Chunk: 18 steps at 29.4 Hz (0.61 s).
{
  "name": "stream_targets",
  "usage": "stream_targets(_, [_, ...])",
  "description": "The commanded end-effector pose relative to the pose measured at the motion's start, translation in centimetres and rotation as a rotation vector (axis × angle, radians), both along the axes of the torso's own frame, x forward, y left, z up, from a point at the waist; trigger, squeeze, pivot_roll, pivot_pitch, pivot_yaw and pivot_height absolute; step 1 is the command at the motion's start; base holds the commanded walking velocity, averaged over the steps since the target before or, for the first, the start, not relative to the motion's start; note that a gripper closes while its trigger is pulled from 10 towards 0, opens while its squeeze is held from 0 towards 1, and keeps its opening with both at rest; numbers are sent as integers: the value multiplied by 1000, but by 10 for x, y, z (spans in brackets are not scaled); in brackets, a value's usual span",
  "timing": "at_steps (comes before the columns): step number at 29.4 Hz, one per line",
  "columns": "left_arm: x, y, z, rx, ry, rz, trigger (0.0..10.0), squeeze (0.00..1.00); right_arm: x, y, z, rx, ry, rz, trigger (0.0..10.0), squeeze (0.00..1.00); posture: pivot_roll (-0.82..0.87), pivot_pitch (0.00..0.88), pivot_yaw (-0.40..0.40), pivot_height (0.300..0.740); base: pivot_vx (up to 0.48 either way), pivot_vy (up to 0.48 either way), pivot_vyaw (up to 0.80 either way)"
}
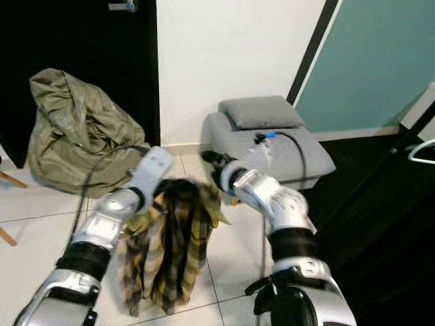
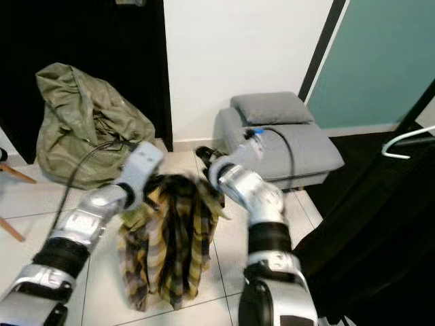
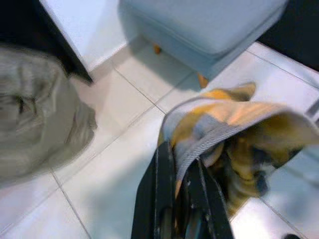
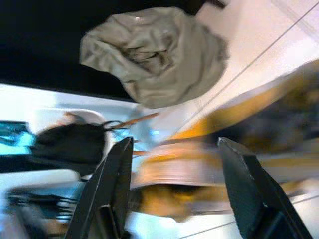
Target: Hang hanger
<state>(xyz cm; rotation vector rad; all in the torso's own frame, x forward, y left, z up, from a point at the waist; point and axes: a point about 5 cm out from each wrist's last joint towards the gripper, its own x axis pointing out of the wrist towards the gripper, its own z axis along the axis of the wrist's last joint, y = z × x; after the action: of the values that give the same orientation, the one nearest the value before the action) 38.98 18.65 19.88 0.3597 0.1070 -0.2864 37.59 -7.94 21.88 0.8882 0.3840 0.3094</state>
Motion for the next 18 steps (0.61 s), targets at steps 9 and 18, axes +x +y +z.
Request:
stream_targets(9, [-2, 29, -10, -138, 58, 168, 0, 0, -28, -32, -68, -207, 64, 72, 10000, 1000, -4, 200, -64, 740, 0, 0, 0])
stream_targets(18, [-29, -3, -92, -500, 319, 297, 10000, 0, -42, -67, -142, -821, 45, 3, 10000, 0, 19, 188, -20, 740, 0, 0, 0])
